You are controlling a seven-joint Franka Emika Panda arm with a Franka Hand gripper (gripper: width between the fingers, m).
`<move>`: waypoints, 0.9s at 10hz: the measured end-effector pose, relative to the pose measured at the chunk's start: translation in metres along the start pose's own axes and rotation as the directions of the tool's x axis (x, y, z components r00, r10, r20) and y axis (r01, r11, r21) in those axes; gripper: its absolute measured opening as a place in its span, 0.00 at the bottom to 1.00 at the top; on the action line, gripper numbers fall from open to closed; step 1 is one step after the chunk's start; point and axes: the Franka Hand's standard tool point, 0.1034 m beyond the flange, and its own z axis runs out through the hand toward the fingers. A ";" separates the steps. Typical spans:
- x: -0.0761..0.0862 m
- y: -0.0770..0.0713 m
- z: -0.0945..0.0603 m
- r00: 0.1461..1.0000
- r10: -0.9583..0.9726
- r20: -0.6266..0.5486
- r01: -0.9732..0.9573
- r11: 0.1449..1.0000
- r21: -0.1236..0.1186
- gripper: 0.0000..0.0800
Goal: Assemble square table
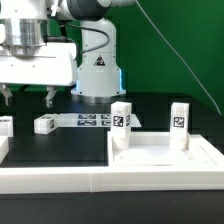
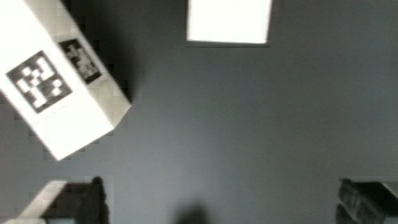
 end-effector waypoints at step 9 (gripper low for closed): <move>-0.025 0.008 0.014 0.979 0.192 0.065 -0.197 0.978 0.069 0.81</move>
Offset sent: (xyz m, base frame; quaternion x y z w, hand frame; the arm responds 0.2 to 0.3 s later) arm -0.0201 -0.0100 -0.0123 0.1251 -0.0445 0.2254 0.9652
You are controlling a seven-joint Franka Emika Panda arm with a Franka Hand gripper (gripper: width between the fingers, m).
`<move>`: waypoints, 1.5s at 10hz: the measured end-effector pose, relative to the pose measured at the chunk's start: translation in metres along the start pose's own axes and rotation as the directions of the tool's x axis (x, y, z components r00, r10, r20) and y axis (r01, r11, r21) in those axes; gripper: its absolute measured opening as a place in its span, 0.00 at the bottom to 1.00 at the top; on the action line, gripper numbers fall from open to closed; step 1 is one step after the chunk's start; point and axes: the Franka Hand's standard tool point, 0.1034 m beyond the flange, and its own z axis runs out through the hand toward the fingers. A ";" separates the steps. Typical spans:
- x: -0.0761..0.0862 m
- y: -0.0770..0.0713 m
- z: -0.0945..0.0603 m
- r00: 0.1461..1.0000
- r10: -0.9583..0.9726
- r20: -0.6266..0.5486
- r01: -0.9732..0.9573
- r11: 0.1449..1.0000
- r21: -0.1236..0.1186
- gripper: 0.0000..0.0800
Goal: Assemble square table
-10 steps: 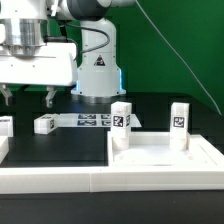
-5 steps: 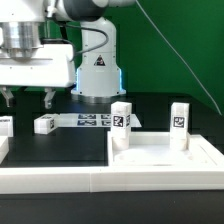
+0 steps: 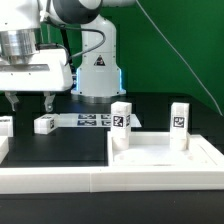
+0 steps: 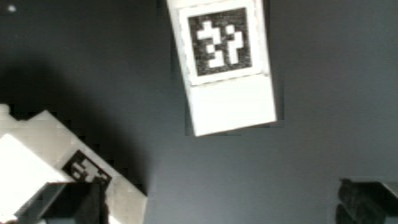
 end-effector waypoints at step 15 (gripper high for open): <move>-0.004 -0.012 0.011 0.894 -0.080 0.441 0.084 0.996 0.012 0.81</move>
Offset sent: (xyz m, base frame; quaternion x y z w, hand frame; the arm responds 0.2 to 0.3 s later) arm 0.0146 0.0014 -0.0056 0.0468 -0.1594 -0.0651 0.9840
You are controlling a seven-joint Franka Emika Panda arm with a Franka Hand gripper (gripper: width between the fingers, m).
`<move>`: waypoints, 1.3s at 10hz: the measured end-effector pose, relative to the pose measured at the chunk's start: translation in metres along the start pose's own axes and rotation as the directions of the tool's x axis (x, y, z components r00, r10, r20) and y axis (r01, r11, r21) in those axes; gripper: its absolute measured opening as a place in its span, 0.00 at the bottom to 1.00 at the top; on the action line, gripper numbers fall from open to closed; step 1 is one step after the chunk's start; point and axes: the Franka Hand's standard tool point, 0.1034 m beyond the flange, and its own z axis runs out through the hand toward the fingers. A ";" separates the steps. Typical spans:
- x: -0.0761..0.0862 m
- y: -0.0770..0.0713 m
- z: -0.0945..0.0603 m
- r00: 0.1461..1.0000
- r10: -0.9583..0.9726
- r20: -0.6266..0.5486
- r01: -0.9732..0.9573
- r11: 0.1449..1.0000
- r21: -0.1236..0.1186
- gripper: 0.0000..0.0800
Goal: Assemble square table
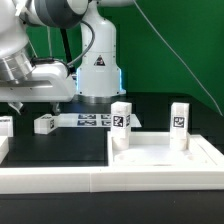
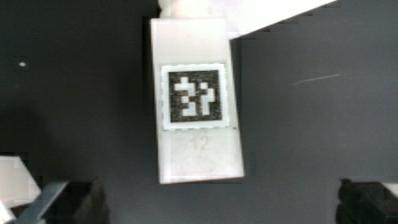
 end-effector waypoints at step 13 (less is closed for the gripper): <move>-0.005 0.004 0.020 0.953 0.060 0.298 -0.060 0.998 -0.009 0.81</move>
Offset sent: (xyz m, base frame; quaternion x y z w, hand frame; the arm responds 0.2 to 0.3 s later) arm -0.0012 -0.0038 -0.0060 0.0044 -0.0260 0.0273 0.9993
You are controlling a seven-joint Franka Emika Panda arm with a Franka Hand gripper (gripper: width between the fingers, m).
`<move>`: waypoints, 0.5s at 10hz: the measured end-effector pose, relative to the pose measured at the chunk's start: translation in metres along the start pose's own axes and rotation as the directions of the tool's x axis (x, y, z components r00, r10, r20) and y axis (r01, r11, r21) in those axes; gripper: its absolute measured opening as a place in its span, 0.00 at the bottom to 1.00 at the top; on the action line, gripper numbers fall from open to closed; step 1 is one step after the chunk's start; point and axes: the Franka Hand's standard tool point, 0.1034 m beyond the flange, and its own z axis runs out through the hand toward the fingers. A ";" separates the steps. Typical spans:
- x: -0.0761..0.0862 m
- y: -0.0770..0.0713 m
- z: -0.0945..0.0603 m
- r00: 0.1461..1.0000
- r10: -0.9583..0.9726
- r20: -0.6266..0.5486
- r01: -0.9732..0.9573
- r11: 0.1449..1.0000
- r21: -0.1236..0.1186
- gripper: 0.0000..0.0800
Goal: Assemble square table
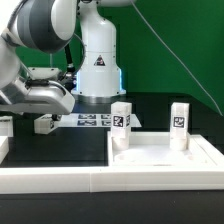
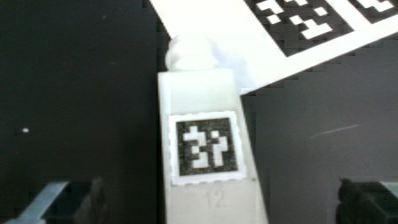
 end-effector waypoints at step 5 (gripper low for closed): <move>0.007 0.000 0.012 1.000 -0.003 -0.012 0.003 1.000 -0.015 0.81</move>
Offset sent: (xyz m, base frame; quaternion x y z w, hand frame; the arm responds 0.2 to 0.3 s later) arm -0.0021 0.0065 -0.0138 -0.0014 0.0142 -0.0223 0.9996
